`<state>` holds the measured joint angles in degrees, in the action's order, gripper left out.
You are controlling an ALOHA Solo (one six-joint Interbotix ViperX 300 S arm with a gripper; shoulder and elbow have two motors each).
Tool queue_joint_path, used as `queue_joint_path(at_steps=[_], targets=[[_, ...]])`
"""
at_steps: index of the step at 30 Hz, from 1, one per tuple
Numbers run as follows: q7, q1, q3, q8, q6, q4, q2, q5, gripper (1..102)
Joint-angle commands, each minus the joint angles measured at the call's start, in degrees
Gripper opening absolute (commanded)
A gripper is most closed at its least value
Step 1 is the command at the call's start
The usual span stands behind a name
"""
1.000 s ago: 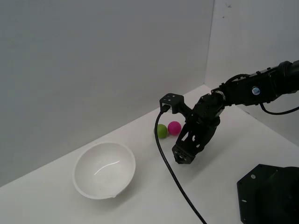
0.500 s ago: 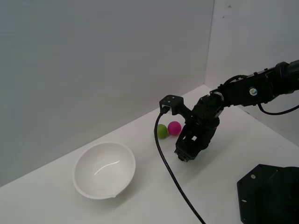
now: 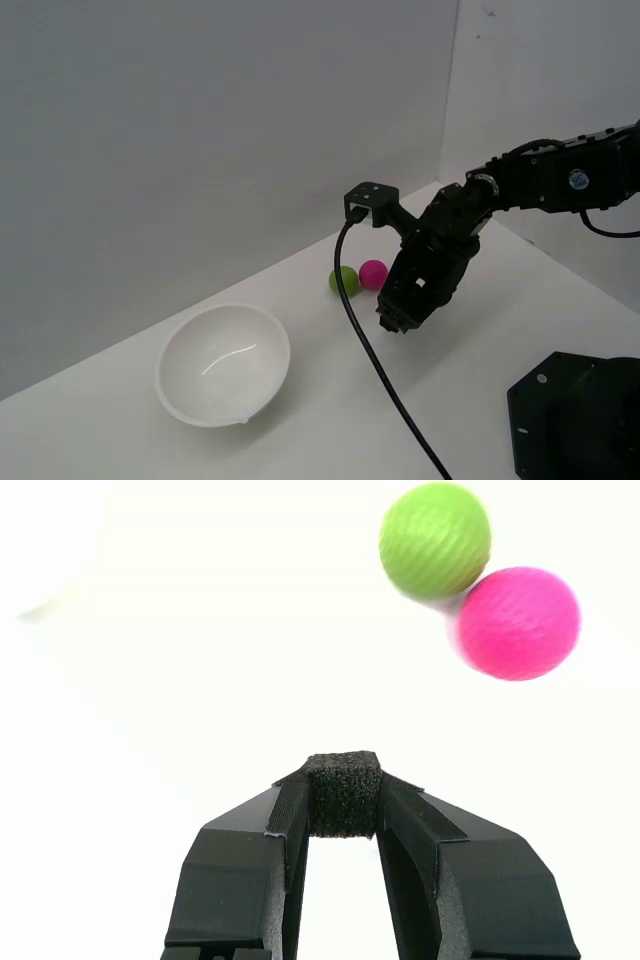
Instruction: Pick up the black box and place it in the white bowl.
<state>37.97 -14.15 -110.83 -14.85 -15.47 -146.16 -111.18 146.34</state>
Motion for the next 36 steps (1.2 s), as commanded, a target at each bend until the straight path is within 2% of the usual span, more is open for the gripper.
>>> queue_joint_path(at_steps=[1, 5, 11, 21, 36], targets=[[1.9, -0.3, -4.7, -0.3, -0.5, 2.2, -4.4, -2.8, 8], [4.0, -0.1, -9.0, -0.4, -0.4, 4.5, -8.6, -5.0, 8], [6.6, -0.1, -10.9, -0.3, -0.4, 7.5, -10.6, -8.2, 8], [8.1, -1.8, -10.9, -0.3, -0.4, 13.0, -10.6, -13.8, 8], [8.2, -13.3, -5.6, -0.2, -1.1, 20.7, -5.4, -21.4, 8]])
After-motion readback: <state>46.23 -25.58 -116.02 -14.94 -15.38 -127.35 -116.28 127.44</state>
